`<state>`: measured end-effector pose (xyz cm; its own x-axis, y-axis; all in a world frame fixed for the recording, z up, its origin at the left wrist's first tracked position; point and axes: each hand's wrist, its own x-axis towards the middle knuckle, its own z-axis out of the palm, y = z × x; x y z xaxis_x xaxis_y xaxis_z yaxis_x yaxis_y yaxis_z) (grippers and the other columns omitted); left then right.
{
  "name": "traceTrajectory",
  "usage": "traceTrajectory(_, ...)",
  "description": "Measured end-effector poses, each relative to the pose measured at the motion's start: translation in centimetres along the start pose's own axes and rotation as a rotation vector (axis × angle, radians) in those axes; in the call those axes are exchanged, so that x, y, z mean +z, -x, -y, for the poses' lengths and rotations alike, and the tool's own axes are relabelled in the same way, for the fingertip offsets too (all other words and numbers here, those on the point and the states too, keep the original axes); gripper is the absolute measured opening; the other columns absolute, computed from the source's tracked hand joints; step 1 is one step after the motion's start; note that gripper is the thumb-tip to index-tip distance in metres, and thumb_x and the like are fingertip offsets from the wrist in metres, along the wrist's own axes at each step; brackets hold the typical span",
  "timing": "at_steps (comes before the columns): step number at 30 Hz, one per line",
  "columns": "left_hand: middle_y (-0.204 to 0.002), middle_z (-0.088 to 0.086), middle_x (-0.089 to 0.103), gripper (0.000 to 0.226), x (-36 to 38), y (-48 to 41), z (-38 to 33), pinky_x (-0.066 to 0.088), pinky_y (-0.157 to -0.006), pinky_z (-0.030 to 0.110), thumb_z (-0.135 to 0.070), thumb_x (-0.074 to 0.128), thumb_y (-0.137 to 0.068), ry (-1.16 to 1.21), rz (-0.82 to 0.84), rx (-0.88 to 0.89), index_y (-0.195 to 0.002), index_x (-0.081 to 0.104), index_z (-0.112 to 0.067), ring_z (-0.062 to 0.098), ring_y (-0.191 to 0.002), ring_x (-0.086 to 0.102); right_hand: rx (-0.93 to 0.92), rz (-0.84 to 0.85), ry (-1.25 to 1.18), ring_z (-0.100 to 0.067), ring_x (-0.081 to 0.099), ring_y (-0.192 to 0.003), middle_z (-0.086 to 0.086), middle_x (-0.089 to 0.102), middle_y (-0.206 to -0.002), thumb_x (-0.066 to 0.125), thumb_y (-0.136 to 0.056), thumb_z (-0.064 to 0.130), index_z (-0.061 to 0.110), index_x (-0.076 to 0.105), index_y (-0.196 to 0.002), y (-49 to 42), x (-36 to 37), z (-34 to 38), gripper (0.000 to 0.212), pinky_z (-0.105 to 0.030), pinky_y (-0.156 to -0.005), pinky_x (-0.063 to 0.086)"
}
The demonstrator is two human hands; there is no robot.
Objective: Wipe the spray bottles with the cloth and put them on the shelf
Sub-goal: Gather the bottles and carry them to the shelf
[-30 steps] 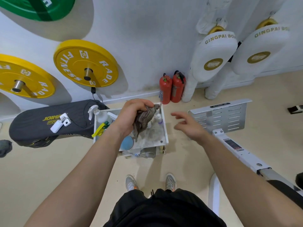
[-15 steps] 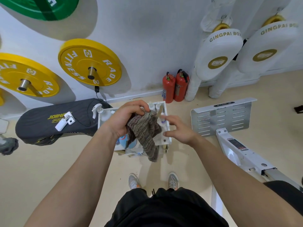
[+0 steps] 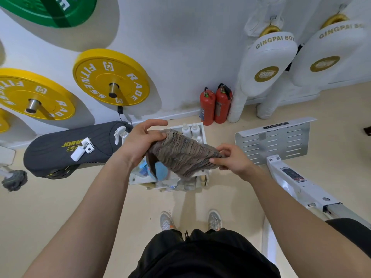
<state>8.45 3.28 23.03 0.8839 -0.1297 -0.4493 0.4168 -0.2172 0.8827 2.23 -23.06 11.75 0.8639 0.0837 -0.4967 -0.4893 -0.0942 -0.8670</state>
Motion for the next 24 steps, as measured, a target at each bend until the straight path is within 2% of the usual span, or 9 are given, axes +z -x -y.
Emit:
traceTrajectory(3,-0.075,0.004,0.070,0.021,0.7,-0.3,0.7,0.047,-0.050,0.016,-0.003,0.068,-0.090,-0.231,-0.125,0.016,-0.106,0.071,-0.016,0.006,-0.055,0.061,0.060,0.004,-0.128,-0.014,0.061,-0.071,-0.006,0.064,-0.080,0.077,-0.085,0.005,0.013,0.063,-0.085,0.8,-1.5,-0.1,0.016,-0.023,-0.065,0.050)
traceTrajectory(5,-0.076,0.008,0.069,0.014,1.6,-0.4,1.5,0.047,-0.047,0.017,-0.007,0.069,-0.091,-0.260,-0.196,-0.004,-0.104,0.069,-0.012,0.009,-0.054,0.062,0.080,-0.014,-0.244,-0.014,0.064,-0.074,-0.007,0.066,-0.086,0.074,-0.087,0.004,0.007,0.066,-0.099,1.1,-2.1,0.2,0.015,-0.023,-0.067,0.052)
traceTrajectory(8,-0.084,0.007,0.074,0.008,3.6,-0.6,3.3,0.059,-0.067,0.035,-0.017,0.073,-0.089,-0.249,-0.278,-0.042,-0.097,0.070,-0.015,0.022,-0.070,0.067,0.103,0.005,-0.367,-0.024,0.066,-0.085,-0.014,0.068,-0.096,0.070,-0.090,0.003,-0.004,0.065,-0.116,1.4,-2.1,0.8,0.027,-0.033,-0.076,0.056)
traceTrajectory(9,-0.084,0.003,0.074,0.007,4.3,-0.7,4.0,0.059,-0.071,0.035,-0.019,0.074,-0.089,-0.287,-0.302,-0.037,-0.094,0.070,-0.017,0.020,-0.071,0.067,0.105,0.012,-0.384,-0.026,0.066,-0.086,-0.014,0.069,-0.095,0.070,-0.090,0.002,-0.005,0.065,-0.116,1.5,-1.7,1.1,0.028,-0.033,-0.075,0.057)
traceTrajectory(12,-0.086,0.001,0.074,0.006,6.8,-0.4,5.1,0.050,-0.065,0.024,-0.020,0.075,-0.088,-0.345,-0.333,0.006,-0.092,0.071,-0.020,0.016,-0.076,0.067,0.096,-0.023,-0.405,-0.020,0.066,-0.077,-0.011,0.070,-0.091,0.070,-0.089,-0.001,-0.001,0.069,-0.111,1.8,0.0,2.1,0.023,-0.027,-0.067,0.058)
traceTrajectory(15,-0.082,0.005,0.074,0.012,9.3,0.0,5.4,0.054,-0.070,0.027,-0.012,0.076,-0.086,-0.170,-0.295,-0.014,-0.087,0.069,-0.022,0.019,-0.073,0.069,0.047,-0.059,-0.395,-0.014,0.066,-0.072,-0.008,0.070,-0.086,0.068,-0.090,-0.003,0.001,0.071,-0.109,2.0,1.8,2.6,0.020,-0.022,-0.064,0.056)
traceTrajectory(18,-0.071,0.004,0.070,0.011,11.0,0.4,5.2,0.054,-0.062,0.026,-0.003,0.072,-0.088,0.045,-0.226,-0.095,-0.093,0.068,-0.012,0.015,-0.060,0.062,-0.007,-0.089,-0.337,-0.010,0.067,-0.073,0.000,0.072,-0.080,0.067,-0.091,-0.003,0.010,0.073,-0.101,2.2,2.9,2.8,0.017,-0.019,-0.067,0.057)
traceTrajectory(20,-0.074,0.007,0.070,0.009,11.4,0.5,4.9,0.054,-0.059,0.022,-0.001,0.069,-0.090,0.128,-0.230,-0.136,-0.093,0.069,-0.010,0.015,-0.059,0.062,-0.056,-0.105,-0.272,-0.011,0.067,-0.077,0.002,0.072,-0.080,0.066,-0.091,-0.004,0.020,0.073,-0.093,2.5,3.1,2.8,0.025,-0.020,-0.072,0.056)
traceTrajectory(24,-0.081,0.006,0.073,0.009,11.5,0.5,4.7,0.055,-0.060,0.026,-0.022,0.068,-0.094,0.210,-0.244,-0.229,-0.093,0.068,-0.013,0.015,-0.057,0.065,-0.103,0.019,-0.170,-0.015,0.073,-0.097,0.005,0.078,-0.093,0.060,-0.089,-0.003,0.033,0.077,-0.091,3.2,3.0,3.1,0.040,-0.033,-0.089,0.056)
